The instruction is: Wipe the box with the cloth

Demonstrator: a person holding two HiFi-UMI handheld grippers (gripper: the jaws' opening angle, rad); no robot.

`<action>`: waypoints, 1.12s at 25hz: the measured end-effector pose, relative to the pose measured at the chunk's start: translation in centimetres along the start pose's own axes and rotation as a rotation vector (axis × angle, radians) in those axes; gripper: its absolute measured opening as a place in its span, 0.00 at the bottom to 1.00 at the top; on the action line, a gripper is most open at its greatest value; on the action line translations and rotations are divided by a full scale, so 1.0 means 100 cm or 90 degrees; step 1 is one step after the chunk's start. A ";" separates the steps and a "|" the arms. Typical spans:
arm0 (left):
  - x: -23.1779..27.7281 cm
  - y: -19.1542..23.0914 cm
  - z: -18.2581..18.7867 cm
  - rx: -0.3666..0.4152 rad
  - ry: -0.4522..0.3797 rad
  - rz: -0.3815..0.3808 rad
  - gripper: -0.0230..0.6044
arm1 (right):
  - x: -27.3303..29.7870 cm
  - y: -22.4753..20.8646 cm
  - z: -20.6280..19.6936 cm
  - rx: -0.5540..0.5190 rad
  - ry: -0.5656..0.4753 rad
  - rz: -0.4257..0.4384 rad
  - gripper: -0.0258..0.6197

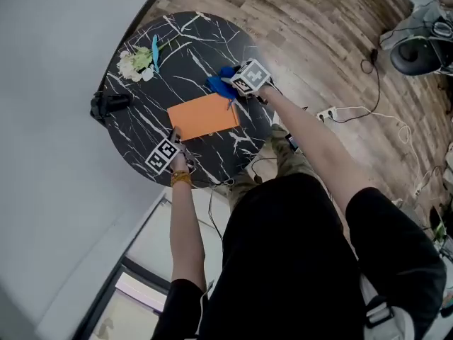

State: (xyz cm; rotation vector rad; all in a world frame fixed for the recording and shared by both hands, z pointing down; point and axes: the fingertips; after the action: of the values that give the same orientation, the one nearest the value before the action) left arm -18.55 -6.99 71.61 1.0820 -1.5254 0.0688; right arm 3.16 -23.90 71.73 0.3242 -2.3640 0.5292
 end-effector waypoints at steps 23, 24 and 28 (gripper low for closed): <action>0.009 -0.011 0.007 0.161 0.189 -0.109 0.18 | -0.064 0.100 -0.134 0.463 -0.195 -0.482 0.21; 0.009 -0.011 0.006 0.167 0.192 -0.110 0.18 | -0.065 0.105 -0.138 0.493 -0.201 -0.506 0.21; 0.006 -0.011 0.007 0.199 0.197 -0.120 0.18 | -0.062 0.129 -0.141 0.568 -0.208 -0.573 0.20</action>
State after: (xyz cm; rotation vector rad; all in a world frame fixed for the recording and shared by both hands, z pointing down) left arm -18.23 -8.38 71.36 1.3875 -1.1528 0.3376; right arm 11.02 -5.53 73.50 1.8555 -1.8127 1.0722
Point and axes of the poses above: the fingertips, and each gripper's own axes: x forward along the fingers, y to its left, z out of its top, and after that the axes turned 13 degrees about -x, right-handed
